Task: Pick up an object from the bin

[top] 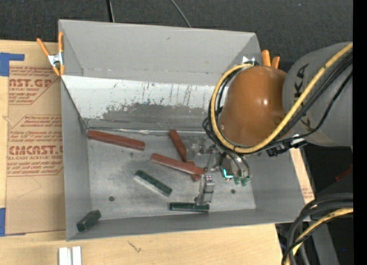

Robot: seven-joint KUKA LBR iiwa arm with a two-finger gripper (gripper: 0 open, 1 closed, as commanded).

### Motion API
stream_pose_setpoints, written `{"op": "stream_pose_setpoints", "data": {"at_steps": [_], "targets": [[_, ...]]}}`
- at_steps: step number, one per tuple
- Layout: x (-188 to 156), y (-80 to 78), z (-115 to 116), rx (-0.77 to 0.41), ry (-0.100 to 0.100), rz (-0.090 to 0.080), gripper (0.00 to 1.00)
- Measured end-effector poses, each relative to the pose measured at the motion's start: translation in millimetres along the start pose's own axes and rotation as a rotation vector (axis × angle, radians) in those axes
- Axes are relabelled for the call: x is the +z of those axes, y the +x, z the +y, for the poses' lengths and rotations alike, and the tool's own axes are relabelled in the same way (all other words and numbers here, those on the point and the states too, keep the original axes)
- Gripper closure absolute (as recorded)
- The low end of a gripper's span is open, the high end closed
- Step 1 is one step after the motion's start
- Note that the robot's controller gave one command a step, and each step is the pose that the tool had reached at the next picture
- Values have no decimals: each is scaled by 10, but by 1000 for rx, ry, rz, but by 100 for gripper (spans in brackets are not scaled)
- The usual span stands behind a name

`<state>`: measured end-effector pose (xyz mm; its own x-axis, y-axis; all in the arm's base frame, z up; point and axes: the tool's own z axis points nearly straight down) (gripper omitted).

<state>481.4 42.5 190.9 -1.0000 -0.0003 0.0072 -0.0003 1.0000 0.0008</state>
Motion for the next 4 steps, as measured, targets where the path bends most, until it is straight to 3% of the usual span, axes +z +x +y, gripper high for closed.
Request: {"op": "stream_pose_setpoints", "data": {"at_steps": [1, 2, 3, 4], "targets": [[-31, -17, -2, 0, 0, -7, 0], [564, -253, -7, 10, -1, -14, 0], [1177, -223, 58, 160, -3, -15, 100], [1198, -216, 48, 161, -1, -12, 0]]}}
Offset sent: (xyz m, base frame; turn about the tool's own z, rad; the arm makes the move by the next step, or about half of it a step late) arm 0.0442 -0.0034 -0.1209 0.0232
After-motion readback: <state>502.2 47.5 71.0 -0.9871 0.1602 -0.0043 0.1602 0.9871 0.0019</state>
